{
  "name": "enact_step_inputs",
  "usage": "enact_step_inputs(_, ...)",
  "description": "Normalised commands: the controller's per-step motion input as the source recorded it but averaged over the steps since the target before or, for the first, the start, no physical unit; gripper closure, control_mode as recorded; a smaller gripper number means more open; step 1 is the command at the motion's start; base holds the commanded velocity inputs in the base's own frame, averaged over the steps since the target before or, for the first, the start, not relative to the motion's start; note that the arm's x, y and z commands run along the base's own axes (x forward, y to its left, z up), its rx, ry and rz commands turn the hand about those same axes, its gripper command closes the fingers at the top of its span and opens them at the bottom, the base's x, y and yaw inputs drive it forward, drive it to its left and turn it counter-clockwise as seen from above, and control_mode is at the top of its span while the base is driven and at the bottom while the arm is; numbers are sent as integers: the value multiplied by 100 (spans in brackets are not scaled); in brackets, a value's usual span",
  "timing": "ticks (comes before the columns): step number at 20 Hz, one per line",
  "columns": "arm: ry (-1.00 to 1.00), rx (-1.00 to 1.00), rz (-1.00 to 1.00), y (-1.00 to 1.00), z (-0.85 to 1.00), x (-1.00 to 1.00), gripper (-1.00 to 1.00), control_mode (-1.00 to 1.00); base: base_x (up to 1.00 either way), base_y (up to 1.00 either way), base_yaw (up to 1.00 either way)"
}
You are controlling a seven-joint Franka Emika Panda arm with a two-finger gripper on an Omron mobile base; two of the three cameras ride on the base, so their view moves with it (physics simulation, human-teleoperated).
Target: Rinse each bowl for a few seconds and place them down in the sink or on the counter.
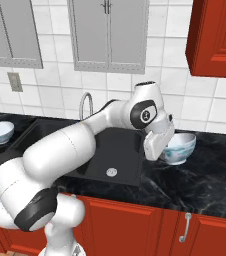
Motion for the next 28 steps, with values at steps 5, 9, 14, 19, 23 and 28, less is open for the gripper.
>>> enact_step_inputs(5, 17, 14, 17, 24, 14, -1, 100, -100, 0, 0, 0)
enact_step_inputs(9, 15, 14, 16, 29, 0, 0, 100, -100, 0, 0, 0)
enact_step_inputs(14, 6, 4, 13, 38, 2, 0, 100, -100, 0, 0, 0)
enact_step_inputs(19, 0, 0, 12, 44, 0, 7, 100, -100, 0, 0, 0)
enact_step_inputs(23, -1, 0, 10, 34, -2, 10, 100, -100, 0, 0, 0)
enact_step_inputs(28, -4, 0, 12, 30, -4, 11, 100, -100, 0, 0, 0)
